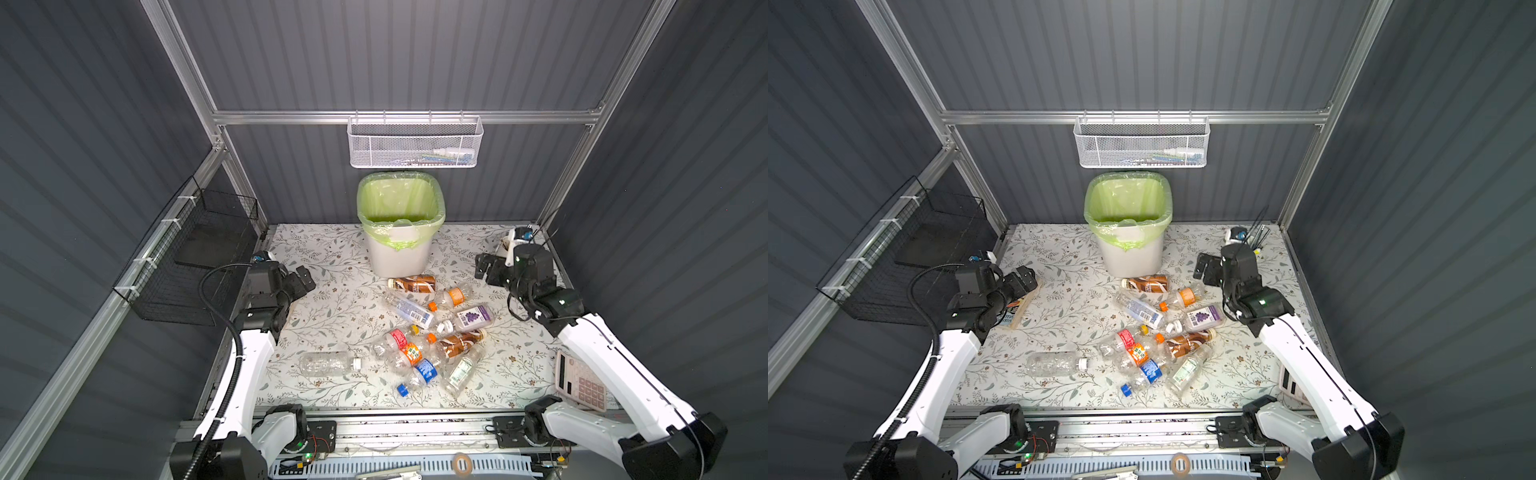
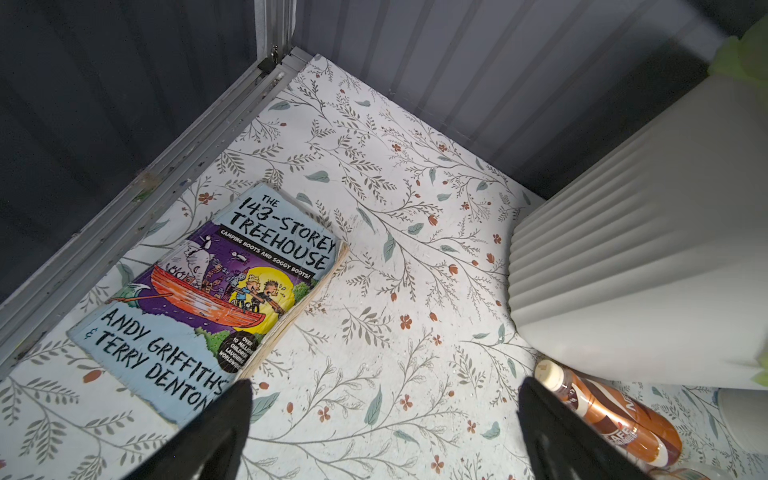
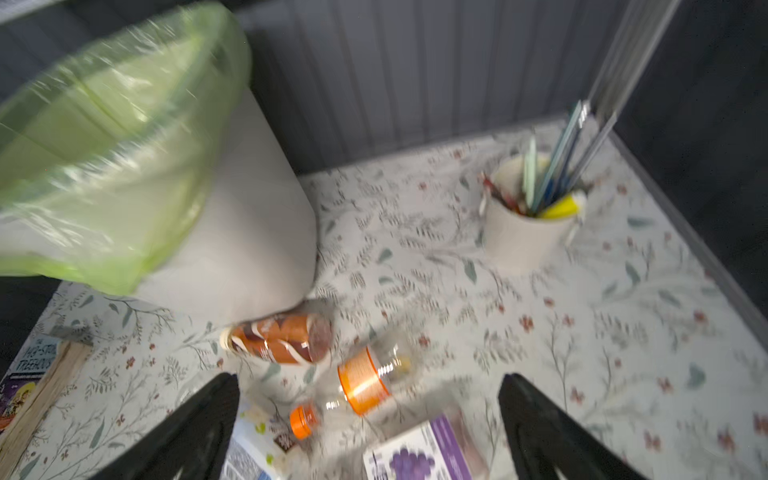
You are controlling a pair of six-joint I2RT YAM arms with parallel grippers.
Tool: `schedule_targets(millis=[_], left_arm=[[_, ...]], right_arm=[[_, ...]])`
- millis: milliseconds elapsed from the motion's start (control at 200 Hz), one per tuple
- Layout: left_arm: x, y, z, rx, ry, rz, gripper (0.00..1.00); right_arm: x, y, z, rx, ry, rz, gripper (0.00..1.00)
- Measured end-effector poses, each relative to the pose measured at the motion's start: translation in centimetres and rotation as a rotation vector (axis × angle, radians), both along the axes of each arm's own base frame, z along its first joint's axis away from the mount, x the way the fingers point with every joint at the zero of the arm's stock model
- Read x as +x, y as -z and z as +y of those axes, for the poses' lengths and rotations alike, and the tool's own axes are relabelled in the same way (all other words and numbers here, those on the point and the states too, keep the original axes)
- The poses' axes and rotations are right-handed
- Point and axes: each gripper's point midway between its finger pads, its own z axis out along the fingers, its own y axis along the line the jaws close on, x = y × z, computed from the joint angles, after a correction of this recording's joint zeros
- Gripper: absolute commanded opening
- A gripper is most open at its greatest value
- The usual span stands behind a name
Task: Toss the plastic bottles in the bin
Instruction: 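Move the right gripper back down toward the purple grape-juice bottle, then lower the right gripper and close it on the purple-label grape-juice bottle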
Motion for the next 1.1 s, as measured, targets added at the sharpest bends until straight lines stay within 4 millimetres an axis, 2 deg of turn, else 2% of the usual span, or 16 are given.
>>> schedule_targets(millis=[180, 330, 400, 575, 705, 840, 1101], left_arm=[[0.4, 1.0, -0.4, -0.013, 0.020, 0.006, 1.00], [0.4, 2.1, -0.6, -0.021, 0.031, 0.023, 1.00], [0.5, 2.2, -0.7, -0.022, 0.033, 0.023, 1.00], [0.6, 2.5, -0.7, -0.022, 0.034, 0.028, 1.00], [0.6, 3.0, -0.7, -0.020, 0.037, 0.041, 1.00], [0.6, 3.1, -0.7, -0.013, 0.040, 0.043, 1.00], [0.6, 3.5, -0.7, -0.008, 0.044, 0.055, 1.00]], right_arm=[[-2.7, 6.6, -2.1, 0.170, 0.142, 0.133, 0.99], [-4.3, 12.2, -2.2, 0.280, 0.229, 0.270, 0.99], [-4.7, 13.8, -2.1, 0.314, 0.259, 0.314, 0.99], [-3.9, 15.8, -1.1, 0.373, 0.288, 0.389, 0.99], [-2.4, 17.1, 0.1, 0.400, 0.301, 0.452, 0.99], [-2.2, 18.1, 0.5, 0.422, 0.323, 0.487, 0.99], [-1.3, 17.9, 1.1, 0.433, 0.332, 0.503, 0.99]])
